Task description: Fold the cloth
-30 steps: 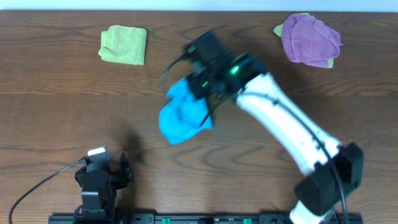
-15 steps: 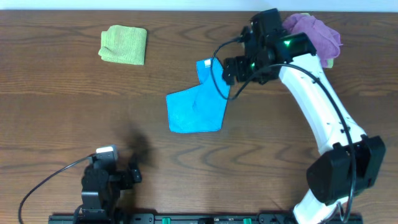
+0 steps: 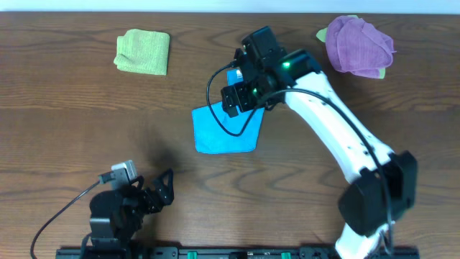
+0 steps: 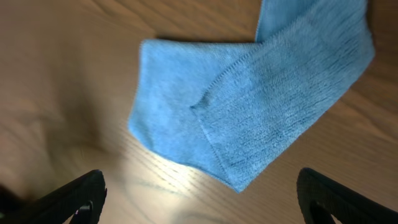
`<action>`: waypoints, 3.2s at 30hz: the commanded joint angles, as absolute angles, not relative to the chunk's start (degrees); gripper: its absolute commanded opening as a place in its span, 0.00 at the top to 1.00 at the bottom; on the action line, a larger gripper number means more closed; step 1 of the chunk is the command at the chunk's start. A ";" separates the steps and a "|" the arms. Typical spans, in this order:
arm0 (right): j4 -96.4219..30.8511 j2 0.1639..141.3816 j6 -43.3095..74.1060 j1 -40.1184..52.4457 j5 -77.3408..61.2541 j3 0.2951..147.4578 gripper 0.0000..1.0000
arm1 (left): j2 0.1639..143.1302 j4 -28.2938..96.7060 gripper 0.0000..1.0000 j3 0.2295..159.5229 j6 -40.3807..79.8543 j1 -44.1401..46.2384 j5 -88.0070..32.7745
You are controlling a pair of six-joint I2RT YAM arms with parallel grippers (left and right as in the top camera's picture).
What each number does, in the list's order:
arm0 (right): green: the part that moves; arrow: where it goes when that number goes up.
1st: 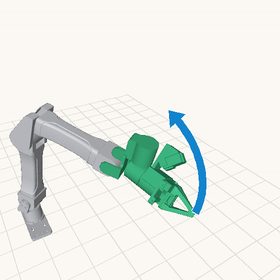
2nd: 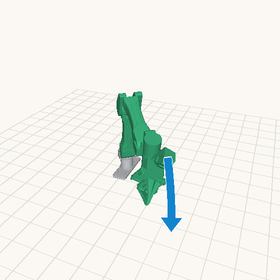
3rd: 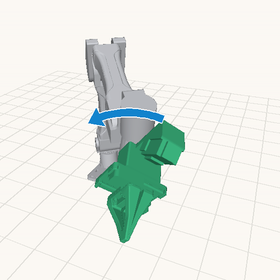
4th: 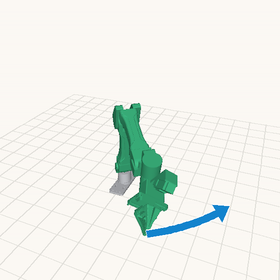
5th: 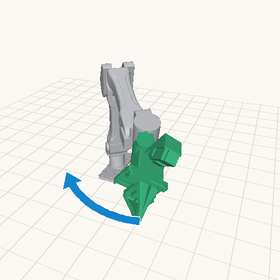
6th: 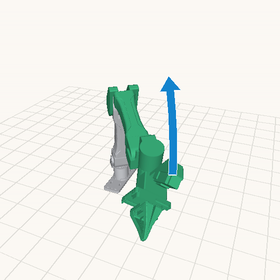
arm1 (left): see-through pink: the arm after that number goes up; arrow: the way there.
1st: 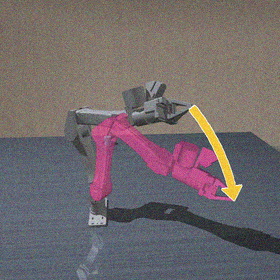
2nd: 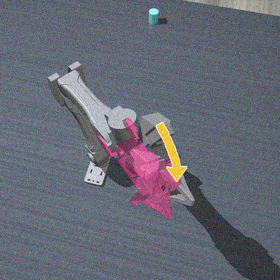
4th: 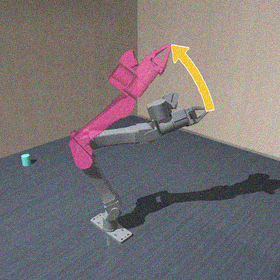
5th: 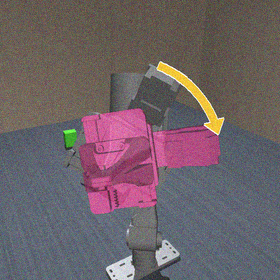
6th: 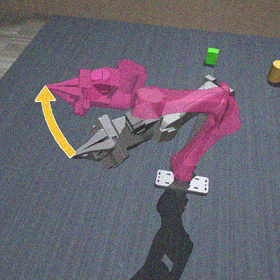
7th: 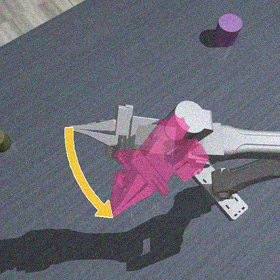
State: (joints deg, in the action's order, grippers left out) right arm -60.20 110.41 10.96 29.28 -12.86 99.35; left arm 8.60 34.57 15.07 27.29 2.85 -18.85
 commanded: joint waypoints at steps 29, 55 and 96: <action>-53.91 125.54 15.86 35.33 -6.98 99.53 0.14 | 56.10 31.24 0.05 44.60 36.45 0.60 -37.60; -50.48 130.54 16.71 35.33 -5.72 99.53 0.65 | 56.10 31.31 0.05 44.60 35.31 -3.38 -40.51; -70.78 113.12 31.27 32.51 13.65 99.55 0.99 | 59.92 32.58 0.05 43.86 42.02 -1.74 -38.79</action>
State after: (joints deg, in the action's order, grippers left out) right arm -70.11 115.31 27.29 33.58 10.41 99.22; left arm 57.58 32.36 43.38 41.36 -2.68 -39.40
